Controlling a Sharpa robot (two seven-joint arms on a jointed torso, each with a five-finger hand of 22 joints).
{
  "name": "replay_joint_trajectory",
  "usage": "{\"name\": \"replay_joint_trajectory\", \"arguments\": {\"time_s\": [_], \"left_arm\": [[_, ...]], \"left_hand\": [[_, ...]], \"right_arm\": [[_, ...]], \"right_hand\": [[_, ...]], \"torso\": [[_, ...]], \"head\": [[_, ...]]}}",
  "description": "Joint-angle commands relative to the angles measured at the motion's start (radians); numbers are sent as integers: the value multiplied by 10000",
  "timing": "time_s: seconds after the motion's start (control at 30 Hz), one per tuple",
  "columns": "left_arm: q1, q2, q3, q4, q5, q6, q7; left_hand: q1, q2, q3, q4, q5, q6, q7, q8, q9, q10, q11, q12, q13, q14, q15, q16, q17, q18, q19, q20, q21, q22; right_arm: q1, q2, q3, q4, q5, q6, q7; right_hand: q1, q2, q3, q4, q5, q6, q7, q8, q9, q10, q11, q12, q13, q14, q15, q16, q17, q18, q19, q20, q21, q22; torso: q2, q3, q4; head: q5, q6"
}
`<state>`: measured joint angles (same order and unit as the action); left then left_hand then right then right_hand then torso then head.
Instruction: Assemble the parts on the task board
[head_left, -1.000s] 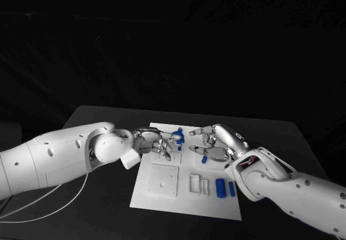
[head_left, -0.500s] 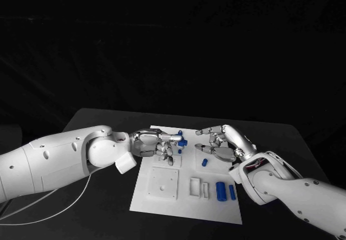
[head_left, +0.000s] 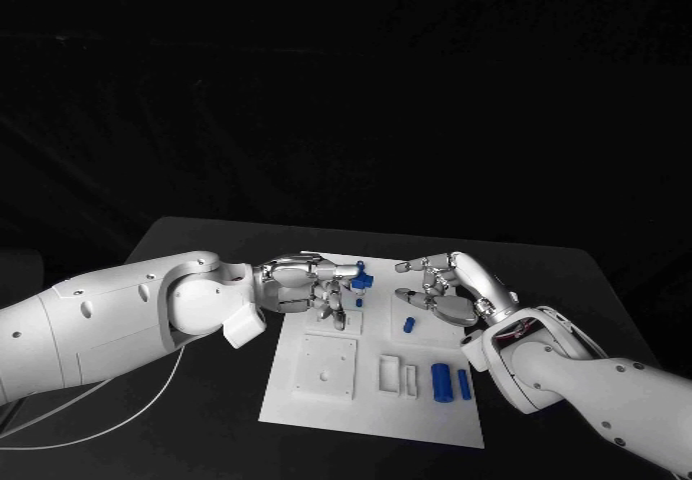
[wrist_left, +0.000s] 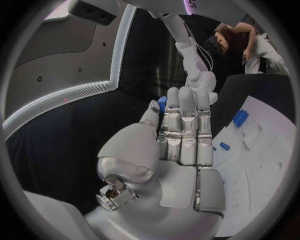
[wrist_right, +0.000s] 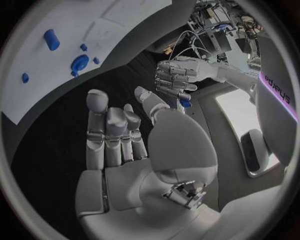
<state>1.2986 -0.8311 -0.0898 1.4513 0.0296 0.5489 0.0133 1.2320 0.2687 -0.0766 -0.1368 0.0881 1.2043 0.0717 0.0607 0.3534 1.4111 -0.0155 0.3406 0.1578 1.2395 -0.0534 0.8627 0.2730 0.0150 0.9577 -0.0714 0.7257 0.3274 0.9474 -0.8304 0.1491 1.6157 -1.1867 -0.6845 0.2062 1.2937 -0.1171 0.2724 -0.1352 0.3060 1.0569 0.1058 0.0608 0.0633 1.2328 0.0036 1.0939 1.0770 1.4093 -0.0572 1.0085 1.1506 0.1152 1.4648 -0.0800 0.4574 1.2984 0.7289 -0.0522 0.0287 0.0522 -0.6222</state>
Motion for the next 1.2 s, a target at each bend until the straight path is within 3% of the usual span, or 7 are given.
{"name": "replay_joint_trajectory", "arguments": {"time_s": [0.03,0.3,0.57,0.83,0.9,1.07,1.2], "left_arm": [[4,-1,5,26,37,346,280],[4,-17,5,6,-117,39,269],[5,-18,5,-43,-485,-1209,83],[5,-17,4,-39,-775,-2478,-315],[5,-14,3,-40,-824,-2749,-448],[5,-10,2,-56,-1000,-3216,-731],[5,1,2,-65,-1088,-3298,-798]], "left_hand": [[240,85,73,-24,83,384,-458,55,456,-63,-8,-35,-15,-54,-4,-38,-13,-150,44,48,-54,-10],[269,33,112,-135,394,408,-465,57,486,-37,-18,-40,-24,-33,-14,-1,9,-150,59,36,-37,-7],[102,-270,203,-396,2485,577,-516,70,542,146,-96,-18,-35,108,-87,167,105,-150,134,-53,134,85],[-237,-493,595,-627,3208,693,-549,65,642,264,-140,8,-18,96,-134,379,224,-150,73,-112,369,227],[-298,-569,660,-671,3593,739,-564,72,677,311,-163,39,0,133,-160,435,250,-150,88,-141,422,257],[-470,-635,926,-733,3699,745,-577,65,845,312,-182,92,53,123,-179,507,288,-150,40,-164,540,328],[-526,-645,1045,-736,3668,722,-577,66,940,297,-174,113,76,125,-179,506,279,-150,8,-167,561,337]], "right_arm": [[-33,-24,6,74,235,188,450],[-116,-59,26,280,351,58,946],[-272,-78,307,572,449,43,1410],[-301,-19,387,676,461,76,1550],[-303,12,403,685,446,56,1577],[-306,97,429,706,362,191,1586],[-306,159,437,715,342,220,1510]], "right_hand": [[-101,24,-68,5,-29,89,11,9,-14,-50,-4,29,10,-47,-22,-4,12,146,432,30,-10,23],[-83,101,-246,-24,16,216,-24,8,-14,-35,-23,37,22,-45,-38,-5,16,126,432,16,17,69],[-64,208,-499,-56,128,483,-93,9,-12,-45,-64,13,22,-63,-61,-39,5,92,417,-5,5,106],[-15,291,-692,-140,195,492,-97,6,-13,-49,-66,4,36,-60,-67,-27,20,74,423,-18,-11,153],[7,301,-689,-153,176,492,-96,7,-13,-46,-67,8,40,-63,-67,-32,18,76,425,-18,-16,156],[-65,305,-861,-95,175,537,-114,9,-11,-47,-69,7,44,-66,-61,-28,24,72,423,-13,-10,177],[-141,406,-1576,138,299,499,-122,11,-10,-31,-64,21,64,-58,-55,10,56,68,437,-7,7,203]], "torso": [[7,0,15],[5,6,10],[-7,-1,13],[2,9,8],[0,10,11],[3,-5,16],[-2,-12,24]], "head": [[-8,-3],[13,20],[16,-35],[27,-16],[10,11],[20,61],[25,89]]}}
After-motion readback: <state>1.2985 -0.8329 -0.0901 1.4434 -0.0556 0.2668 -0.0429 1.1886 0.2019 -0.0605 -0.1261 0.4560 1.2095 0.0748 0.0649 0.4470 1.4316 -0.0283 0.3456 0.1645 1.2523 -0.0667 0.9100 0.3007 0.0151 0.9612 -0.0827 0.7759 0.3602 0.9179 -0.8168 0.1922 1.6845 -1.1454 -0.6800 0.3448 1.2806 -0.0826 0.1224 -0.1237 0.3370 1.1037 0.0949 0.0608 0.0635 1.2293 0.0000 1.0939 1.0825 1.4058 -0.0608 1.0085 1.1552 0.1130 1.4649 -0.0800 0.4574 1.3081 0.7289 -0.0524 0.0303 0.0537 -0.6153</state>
